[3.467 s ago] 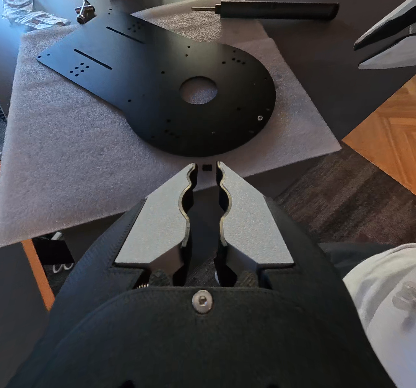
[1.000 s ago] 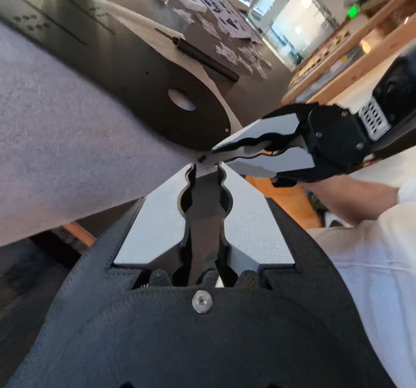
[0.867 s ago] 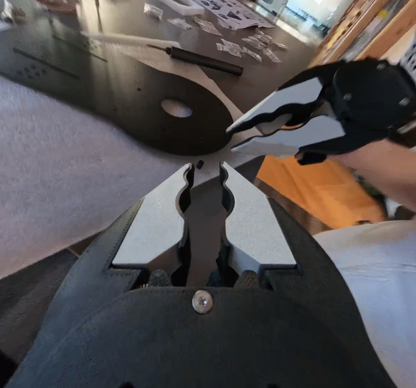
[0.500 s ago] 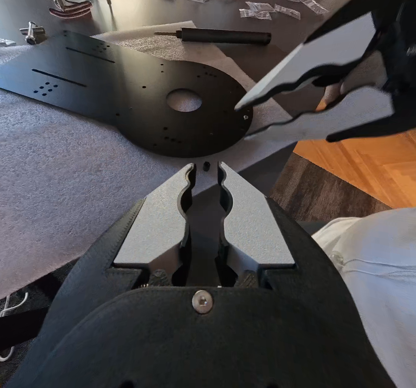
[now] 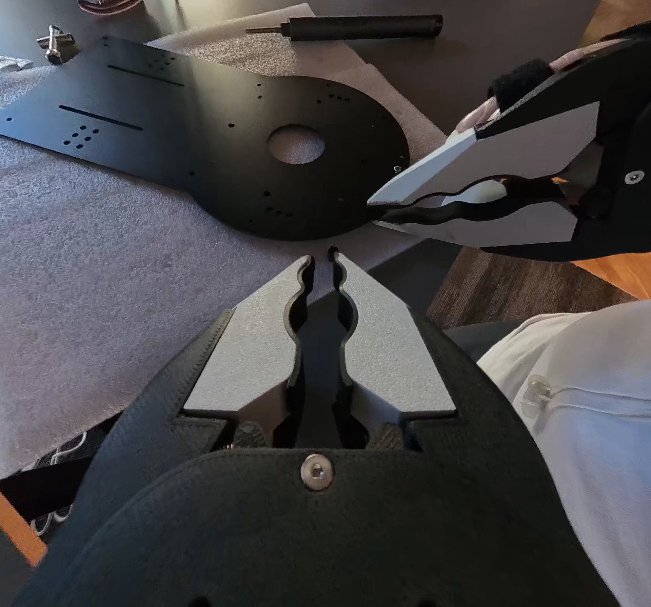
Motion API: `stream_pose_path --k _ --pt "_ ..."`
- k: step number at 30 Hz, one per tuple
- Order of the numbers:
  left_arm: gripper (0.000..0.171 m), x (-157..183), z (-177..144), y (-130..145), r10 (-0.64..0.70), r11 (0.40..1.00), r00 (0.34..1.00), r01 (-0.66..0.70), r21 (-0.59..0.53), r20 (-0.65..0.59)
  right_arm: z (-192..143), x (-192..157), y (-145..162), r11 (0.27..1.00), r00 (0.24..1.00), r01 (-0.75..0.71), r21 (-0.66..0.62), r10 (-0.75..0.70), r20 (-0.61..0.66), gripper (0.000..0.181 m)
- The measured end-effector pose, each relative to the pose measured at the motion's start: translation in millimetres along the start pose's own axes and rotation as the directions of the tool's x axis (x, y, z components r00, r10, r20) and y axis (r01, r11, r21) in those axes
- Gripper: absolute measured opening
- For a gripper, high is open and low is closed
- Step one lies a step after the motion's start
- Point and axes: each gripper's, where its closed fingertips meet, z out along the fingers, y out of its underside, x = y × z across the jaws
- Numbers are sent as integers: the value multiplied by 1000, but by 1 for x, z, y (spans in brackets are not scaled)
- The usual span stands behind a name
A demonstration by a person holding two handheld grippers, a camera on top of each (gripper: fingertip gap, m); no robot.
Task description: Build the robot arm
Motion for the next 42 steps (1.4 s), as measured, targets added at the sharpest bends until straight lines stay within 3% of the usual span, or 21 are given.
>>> stream_pose_path --k 3,7,13,16,18,21,23,26,28,32,35,38,42 --pt "8 3 1 0 -17 1000 999 16 -16 -29 -3 5 0 998 997 63 -25 -64 -51 15" --pt "12 7 3 1 -27 999 997 25 -22 -70 -1 1 3 996 997 77 -52 -78 -21 6" --pt "13 8 2 0 -31 1000 996 31 -5 -85 -1 1 3 997 997 6 -73 -12 -74 3" --pt "15 10 0 -1 44 999 994 -44 0 -96 -1 2 3 998 998 -20 -55 17 -68 3" --pt "15 9 -3 -4 165 986 982 -166 -3 -96 -2 2 3 998 998 -26 -51 23 -61 3" --pt "12 11 -10 -10 432 899 892 -437 -11 -131 -2 3 4 998 999 -31 -52 29 -41 3" --pt "11 13 -11 -9 610 783 773 -622 -17 -174 -2 3 5 998 999 -32 -57 30 -31 4" --pt "10 14 -9 -8 810 552 543 -834 -23 -222 -2 3 5 998 1000 -27 -64 26 -18 4" --pt "9 16 -6 -8 845 472 454 -882 -8 -282 -2 3 6 997 999 -34 -70 34 -10 4" --pt "11 18 0 -3 826 404 372 -915 -16 -423 -2 3 7 995 998 -58 -81 58 -6 4" --pt "12 14 6 -1 829 345 326 -938 -44 -455 -3 3 7 994 998 -68 -90 67 -5 4" --pt "10 20 7 -2 803 379 346 -925 -32 -486 -3 4 8 992 996 -84 -97 84 -2 4" --pt "8 19 8 3 800 378 352 -924 -47 -485 -5 5 8 991 995 -96 -94 95 -17 3"
